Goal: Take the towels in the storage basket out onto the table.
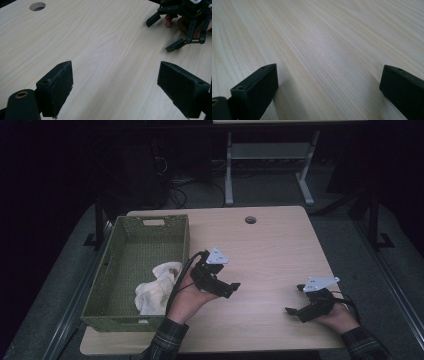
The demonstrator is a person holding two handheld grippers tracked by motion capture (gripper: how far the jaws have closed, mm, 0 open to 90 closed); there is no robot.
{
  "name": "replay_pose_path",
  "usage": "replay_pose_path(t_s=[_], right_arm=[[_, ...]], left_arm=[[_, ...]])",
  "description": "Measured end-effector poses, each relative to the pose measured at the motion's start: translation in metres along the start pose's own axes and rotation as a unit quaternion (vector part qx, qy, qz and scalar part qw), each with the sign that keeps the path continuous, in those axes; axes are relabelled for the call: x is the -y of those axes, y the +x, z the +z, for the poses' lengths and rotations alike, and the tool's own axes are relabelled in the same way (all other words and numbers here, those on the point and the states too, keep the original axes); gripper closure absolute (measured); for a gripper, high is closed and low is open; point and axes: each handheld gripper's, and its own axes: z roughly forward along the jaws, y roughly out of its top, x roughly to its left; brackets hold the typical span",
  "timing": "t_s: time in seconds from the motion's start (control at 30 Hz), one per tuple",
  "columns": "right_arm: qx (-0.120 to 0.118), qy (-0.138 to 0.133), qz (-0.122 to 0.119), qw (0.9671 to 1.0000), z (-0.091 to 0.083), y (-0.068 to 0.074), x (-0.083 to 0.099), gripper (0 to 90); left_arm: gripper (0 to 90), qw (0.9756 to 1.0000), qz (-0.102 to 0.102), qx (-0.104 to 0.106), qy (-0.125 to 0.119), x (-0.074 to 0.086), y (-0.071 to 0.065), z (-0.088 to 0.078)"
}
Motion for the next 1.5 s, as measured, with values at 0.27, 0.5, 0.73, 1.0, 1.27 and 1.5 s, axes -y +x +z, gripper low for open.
replay_pose_path(t_s=[0.27, 0.5, 0.73, 1.0, 1.27, 1.5], right_arm=[[0.000, 0.000, 0.000, 1.0000, 0.000, 0.000, 0.000, 1.5], [0.000, 0.000, 0.000, 1.0000, 0.000, 0.000, 0.000, 1.5], [0.001, 0.000, 0.001, 1.0000, 0.000, 0.000, 0.000, 1.5], [0.000, 0.000, 0.001, 1.0000, 0.000, 0.000, 0.000, 1.5], [0.001, 0.000, 0.001, 1.0000, 0.000, 0.000, 0.000, 1.5], [0.000, 0.000, 0.001, 1.0000, 0.000, 0.000, 0.000, 1.5]], left_arm=[[12.7, 1.0000, 0.006, -0.001, 0.002, -0.003, 0.008, -0.010], [12.7, 1.0000, -0.002, -0.002, 0.002, -0.003, 0.018, -0.021], [12.7, 1.0000, -0.005, -0.004, 0.000, 0.000, 0.026, -0.034], [12.8, 0.9999, -0.013, -0.007, 0.007, 0.007, 0.035, -0.040], [12.8, 0.9996, -0.020, -0.015, 0.009, 0.015, 0.043, -0.052], [12.9, 0.9991, -0.032, -0.029, 0.004, 0.022, 0.052, -0.067]])
